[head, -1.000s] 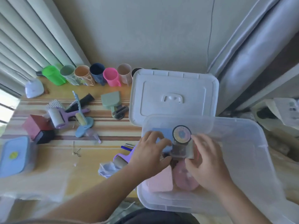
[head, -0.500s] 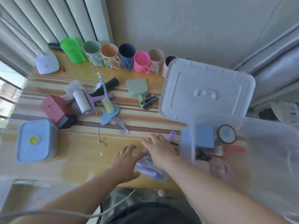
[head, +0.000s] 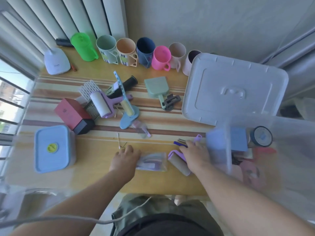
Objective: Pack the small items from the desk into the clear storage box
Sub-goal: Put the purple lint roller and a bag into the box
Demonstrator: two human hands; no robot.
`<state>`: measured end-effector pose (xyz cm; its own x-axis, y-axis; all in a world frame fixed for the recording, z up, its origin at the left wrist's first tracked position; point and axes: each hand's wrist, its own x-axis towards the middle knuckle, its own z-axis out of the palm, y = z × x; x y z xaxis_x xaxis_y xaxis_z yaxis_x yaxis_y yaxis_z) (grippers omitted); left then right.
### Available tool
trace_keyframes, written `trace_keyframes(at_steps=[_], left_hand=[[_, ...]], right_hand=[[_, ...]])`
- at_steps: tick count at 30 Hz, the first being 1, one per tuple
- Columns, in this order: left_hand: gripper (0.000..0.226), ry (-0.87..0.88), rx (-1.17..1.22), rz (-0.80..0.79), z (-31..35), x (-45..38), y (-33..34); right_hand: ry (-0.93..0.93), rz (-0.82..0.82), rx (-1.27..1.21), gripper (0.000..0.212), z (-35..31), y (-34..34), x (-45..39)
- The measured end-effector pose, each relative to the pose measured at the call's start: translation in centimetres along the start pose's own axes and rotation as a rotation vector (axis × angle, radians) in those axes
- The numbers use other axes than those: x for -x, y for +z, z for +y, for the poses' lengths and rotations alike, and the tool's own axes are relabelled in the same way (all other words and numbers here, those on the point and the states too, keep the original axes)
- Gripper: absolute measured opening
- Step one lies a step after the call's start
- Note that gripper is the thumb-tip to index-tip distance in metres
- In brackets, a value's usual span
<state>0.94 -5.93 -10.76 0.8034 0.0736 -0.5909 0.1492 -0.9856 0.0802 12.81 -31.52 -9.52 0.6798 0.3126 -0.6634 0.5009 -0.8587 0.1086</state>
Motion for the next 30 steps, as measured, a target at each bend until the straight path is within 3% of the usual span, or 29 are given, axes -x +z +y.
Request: trace_keyframes(at_steps=[3, 6, 9, 11, 15, 18, 21, 24, 27, 30], left_hand=[[0.068, 0.043, -0.053, 0.066, -0.7, -0.3, -0.4], [0.096, 0.145, 0.003, 0.057, 0.5, -0.6, -0.3], [0.108, 0.09, -0.023, -0.02, 2.1, -0.7, 0.6], [0.096, 0.034, -0.069, -0.048, 2.2, -0.8, 1.4], [0.044, -0.005, -0.034, -0.114, 0.5, -0.1, 1.3], [0.035, -0.02, 0.059, -0.062, 0.0, 0.7, -0.6], [0.02, 0.085, 0.156, 0.014, 2.0, 1.6, -5.7], [0.029, 0.233, 0.233, 0.194, 6.3, 2.7, -12.0], [0.021, 0.19, 0.406, 0.328, 11.4, 4.4, -17.3], [0.035, 0.24, 0.522, 0.403, 17.1, 5.6, -19.3]], right_hand=[[-0.007, 0.039, 0.042, 0.019, 0.3, 0.5, -0.6], [-0.046, 0.132, -0.035, 0.017, -0.3, 0.7, -0.9], [-0.044, 0.198, -0.131, 0.017, -1.1, 0.5, -0.4], [-0.025, 0.216, -0.218, 0.019, -1.4, 0.2, 0.4], [-0.08, 0.338, -0.478, 0.021, -2.5, -1.4, 2.3], [-0.219, 0.481, -0.696, 0.014, -3.0, -3.2, 4.4], [-0.314, 0.621, -0.769, 0.027, -1.7, -6.2, 8.1], [-0.337, 0.801, -0.804, 0.035, 2.1, -8.8, 12.3], [-0.3, 0.945, -0.837, 0.036, 8.3, -9.7, 15.6], [-0.246, 0.991, -0.808, 0.038, 15.3, -8.2, 18.4]])
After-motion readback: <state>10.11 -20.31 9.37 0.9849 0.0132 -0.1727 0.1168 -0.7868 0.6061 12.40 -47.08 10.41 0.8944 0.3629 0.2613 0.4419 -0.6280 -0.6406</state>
